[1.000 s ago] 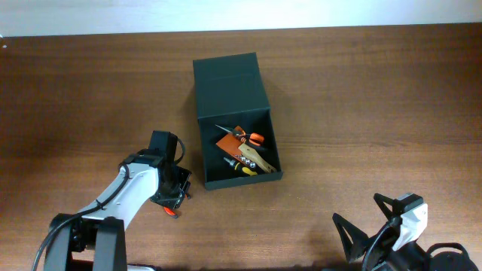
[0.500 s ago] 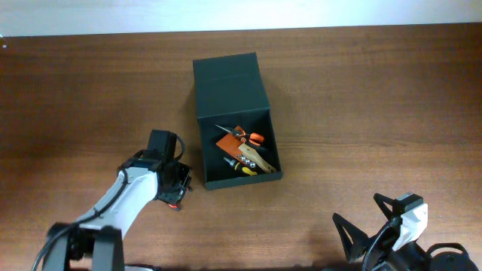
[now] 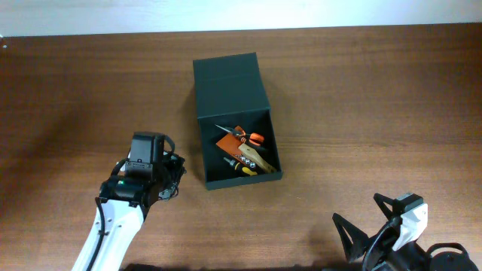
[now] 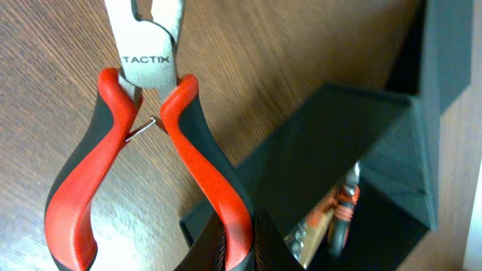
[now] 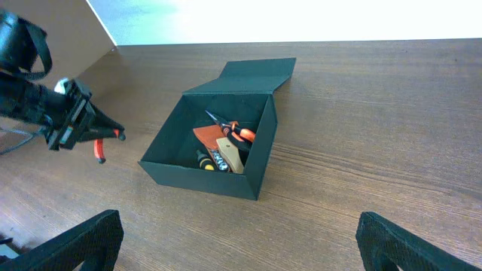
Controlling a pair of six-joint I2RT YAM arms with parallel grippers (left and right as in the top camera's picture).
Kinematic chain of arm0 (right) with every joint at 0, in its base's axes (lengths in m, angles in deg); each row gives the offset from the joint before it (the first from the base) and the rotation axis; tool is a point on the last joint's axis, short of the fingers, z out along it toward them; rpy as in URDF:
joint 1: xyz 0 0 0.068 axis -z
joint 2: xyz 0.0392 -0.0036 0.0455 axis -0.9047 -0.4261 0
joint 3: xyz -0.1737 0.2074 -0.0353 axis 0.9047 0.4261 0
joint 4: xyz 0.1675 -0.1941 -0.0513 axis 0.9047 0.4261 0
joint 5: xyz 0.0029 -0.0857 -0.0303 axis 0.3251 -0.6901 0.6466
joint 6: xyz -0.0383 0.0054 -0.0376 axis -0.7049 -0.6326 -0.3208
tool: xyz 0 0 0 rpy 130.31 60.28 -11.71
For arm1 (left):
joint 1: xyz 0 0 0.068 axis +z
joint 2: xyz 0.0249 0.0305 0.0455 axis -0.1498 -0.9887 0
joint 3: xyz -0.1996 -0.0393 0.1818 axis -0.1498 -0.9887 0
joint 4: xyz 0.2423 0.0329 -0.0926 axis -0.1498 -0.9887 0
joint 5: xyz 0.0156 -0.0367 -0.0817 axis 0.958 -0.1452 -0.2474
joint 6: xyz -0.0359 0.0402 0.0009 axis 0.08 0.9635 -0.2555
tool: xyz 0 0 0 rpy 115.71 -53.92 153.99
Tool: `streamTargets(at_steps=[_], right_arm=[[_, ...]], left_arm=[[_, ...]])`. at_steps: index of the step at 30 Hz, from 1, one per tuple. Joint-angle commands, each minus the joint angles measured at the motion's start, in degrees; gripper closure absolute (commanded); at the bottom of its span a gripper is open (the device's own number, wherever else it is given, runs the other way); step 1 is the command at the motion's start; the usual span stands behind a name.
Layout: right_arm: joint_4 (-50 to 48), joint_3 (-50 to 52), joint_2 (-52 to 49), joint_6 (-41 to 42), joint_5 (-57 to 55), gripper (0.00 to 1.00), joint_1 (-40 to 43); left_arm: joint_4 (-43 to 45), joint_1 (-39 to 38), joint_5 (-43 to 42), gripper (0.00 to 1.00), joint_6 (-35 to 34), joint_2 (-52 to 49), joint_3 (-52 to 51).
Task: Pack container
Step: 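Carry the red pliers into the box and release them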
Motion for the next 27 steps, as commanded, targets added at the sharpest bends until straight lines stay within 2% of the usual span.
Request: streamTargets(at_steps=[1, 7, 13, 20, 27], right_arm=[[-0.17, 0.04, 0.37, -0.13, -0.70, 0.01, -0.15], [-0.17, 0.04, 0.37, -0.13, -0.70, 0.01, -0.15], [-0.17, 0.04, 0.37, -0.13, -0.70, 0.01, -0.15], [-0.17, 0.04, 0.37, -0.13, -0.70, 0.01, -0.15], [-0.17, 0.04, 0.37, -0.13, -0.70, 0.01, -0.15]], left_arm=[[-1.88, -4.28, 2.21, 0.98, 0.09, 0.35, 7.61], [-5.68, -13.97, 7.06, 0.98, 0.07, -5.25, 20.46], [-5.35, -20.52, 7.08, 0.98, 0.00, -15.82, 29.27], [-0.22, -22.95, 1.01, 0.98, -1.16, -28.59, 32.44], [0.00, -24.17, -0.33, 0.98, -8.39, -34.97, 32.44]])
